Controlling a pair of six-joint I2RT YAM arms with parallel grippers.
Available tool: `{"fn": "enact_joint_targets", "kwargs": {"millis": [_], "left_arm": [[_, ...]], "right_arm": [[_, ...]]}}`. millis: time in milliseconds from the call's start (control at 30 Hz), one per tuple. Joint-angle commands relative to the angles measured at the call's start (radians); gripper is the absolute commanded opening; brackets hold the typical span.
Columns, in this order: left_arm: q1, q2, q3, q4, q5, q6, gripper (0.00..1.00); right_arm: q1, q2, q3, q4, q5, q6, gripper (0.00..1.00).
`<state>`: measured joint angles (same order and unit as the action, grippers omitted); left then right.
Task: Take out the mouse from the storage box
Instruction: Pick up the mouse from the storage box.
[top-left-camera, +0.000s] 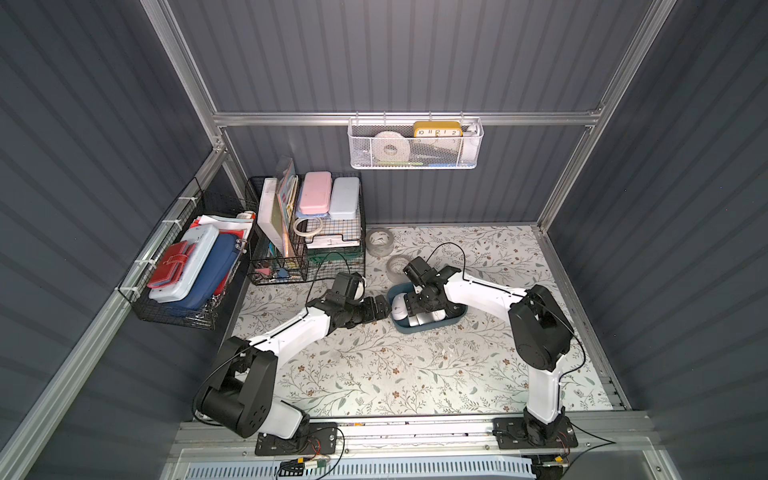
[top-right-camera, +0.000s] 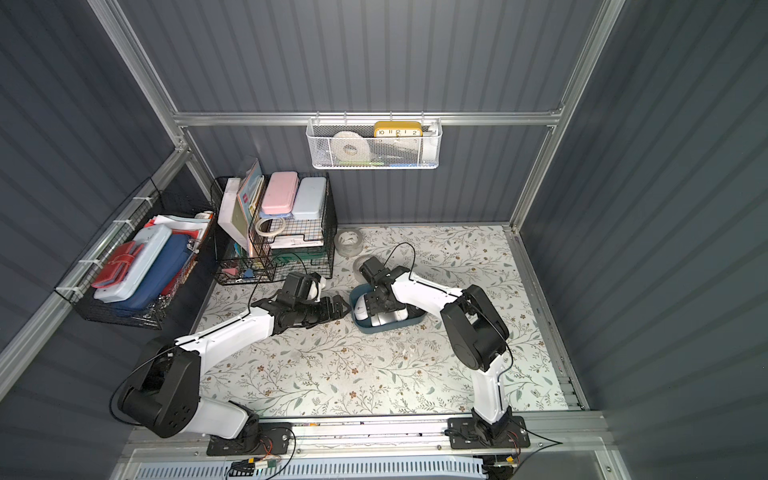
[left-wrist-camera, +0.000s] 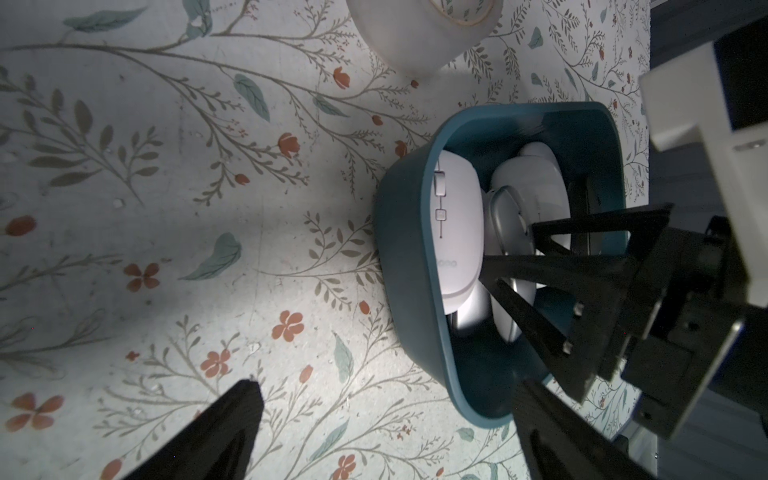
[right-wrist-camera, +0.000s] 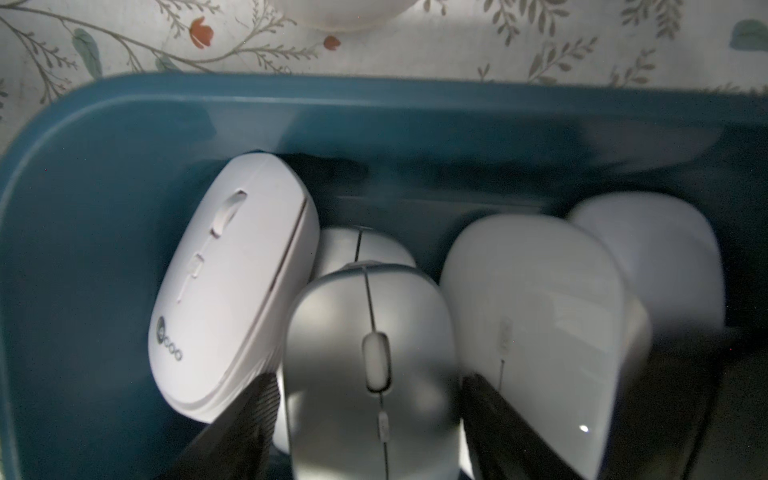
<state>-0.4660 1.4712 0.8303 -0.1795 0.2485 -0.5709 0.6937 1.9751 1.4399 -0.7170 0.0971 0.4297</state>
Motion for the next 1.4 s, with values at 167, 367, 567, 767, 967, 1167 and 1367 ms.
{"fn": "enact_joint_targets", "kwargs": {"millis": [167, 367, 567, 767, 967, 1167, 1367], "left_arm": [[-0.008, -0.006, 0.011, 0.0, -0.018, -0.01, 0.99], [-0.01, -0.006, 0.011, -0.002, -0.021, -0.01, 0.99], [-0.01, -0.005, 0.008, -0.004, -0.029, -0.005, 0.99], [-0.01, 0.004, 0.009, 0.002, -0.026, -0.008, 0.99], [-0.012, -0.005, 0.009, -0.005, -0.033, -0.006, 0.99], [-0.013, -0.011, 0.015, -0.015, -0.04, -0.004, 0.99], [-0.017, -0.022, 0.016, -0.015, -0.037, -0.003, 0.99]], "right_arm": [[-0.013, 0.051, -0.013, -0.012, -0.015, 0.003, 0.78], [-0.014, 0.049, -0.008, 0.017, -0.066, -0.002, 0.76], [-0.013, 0.002, -0.018, 0.024, -0.092, -0.001, 0.66], [-0.013, -0.028, -0.019, 0.024, -0.091, -0.001, 0.59], [-0.011, -0.045, -0.008, 0.009, -0.082, 0.001, 0.57], [0.004, -0.121, 0.001, -0.036, -0.045, 0.005, 0.57], [0.05, -0.203, -0.035, -0.082, 0.011, 0.032, 0.57]]}}
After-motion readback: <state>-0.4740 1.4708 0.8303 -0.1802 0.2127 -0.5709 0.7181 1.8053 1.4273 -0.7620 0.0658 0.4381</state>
